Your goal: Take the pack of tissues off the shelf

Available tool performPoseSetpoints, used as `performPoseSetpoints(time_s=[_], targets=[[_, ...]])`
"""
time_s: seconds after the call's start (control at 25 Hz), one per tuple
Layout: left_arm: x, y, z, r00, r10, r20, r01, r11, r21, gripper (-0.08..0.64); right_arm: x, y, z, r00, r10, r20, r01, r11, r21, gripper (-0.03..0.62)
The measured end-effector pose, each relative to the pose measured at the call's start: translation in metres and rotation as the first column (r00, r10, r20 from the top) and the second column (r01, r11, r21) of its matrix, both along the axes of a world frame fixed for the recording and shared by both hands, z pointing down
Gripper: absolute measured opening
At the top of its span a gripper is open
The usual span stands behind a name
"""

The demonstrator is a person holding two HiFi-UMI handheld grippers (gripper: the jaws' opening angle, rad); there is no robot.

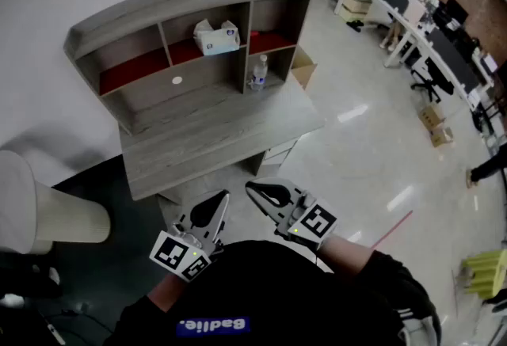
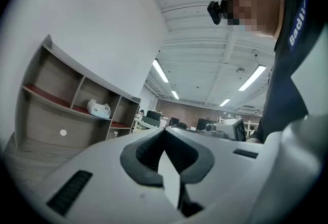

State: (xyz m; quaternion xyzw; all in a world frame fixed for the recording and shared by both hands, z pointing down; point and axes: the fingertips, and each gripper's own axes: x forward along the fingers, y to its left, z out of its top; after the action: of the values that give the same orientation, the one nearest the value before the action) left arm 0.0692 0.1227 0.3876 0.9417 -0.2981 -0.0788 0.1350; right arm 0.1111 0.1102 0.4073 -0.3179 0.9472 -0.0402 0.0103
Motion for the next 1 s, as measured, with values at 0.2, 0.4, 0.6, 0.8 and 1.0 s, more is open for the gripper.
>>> performPoseSetpoints(time_s=[0.2,0.4,0.6,0.8,1.0], targets=[[-0.006,-0.004,0.001,1.000,-0.002,-0.004,0.002,1.000,0.000,-0.002,-0.005,-0.004,0.003,1.000,0.002,-0.007,-0.002,1.000,-0.010,0.029],[-0.011,-0.009,0.002,1.000,0.002,-0.005,-0.002,1.000,-0.005,-0.002,-0.010,-0.009,0.003,1.000,0.002,-0.013,-0.002,1.000,-0.008,0.029],[-0.014,-0.016,0.001,1.000,0.007,-0.010,-0.007,1.000,-0.005,-0.002,-0.012,-0.016,0.006,1.000,0.012,-0.022,-0.012,1.000,-0.012,0.029],[-0.022,-0.024,0.002,1.000,0.009,-0.010,-0.009,1.000,-0.008,-0.002,-0.019,-0.027,0.010,0.999,0.021,-0.034,-0.022,1.000,-0.017,0.030],[-0.034,-0.033,0.001,1.000,0.018,-0.007,-0.018,1.000,-0.002,-0.002,-0.030,-0.038,0.008,0.998,0.042,-0.045,-0.042,0.999,-0.004,0.031]])
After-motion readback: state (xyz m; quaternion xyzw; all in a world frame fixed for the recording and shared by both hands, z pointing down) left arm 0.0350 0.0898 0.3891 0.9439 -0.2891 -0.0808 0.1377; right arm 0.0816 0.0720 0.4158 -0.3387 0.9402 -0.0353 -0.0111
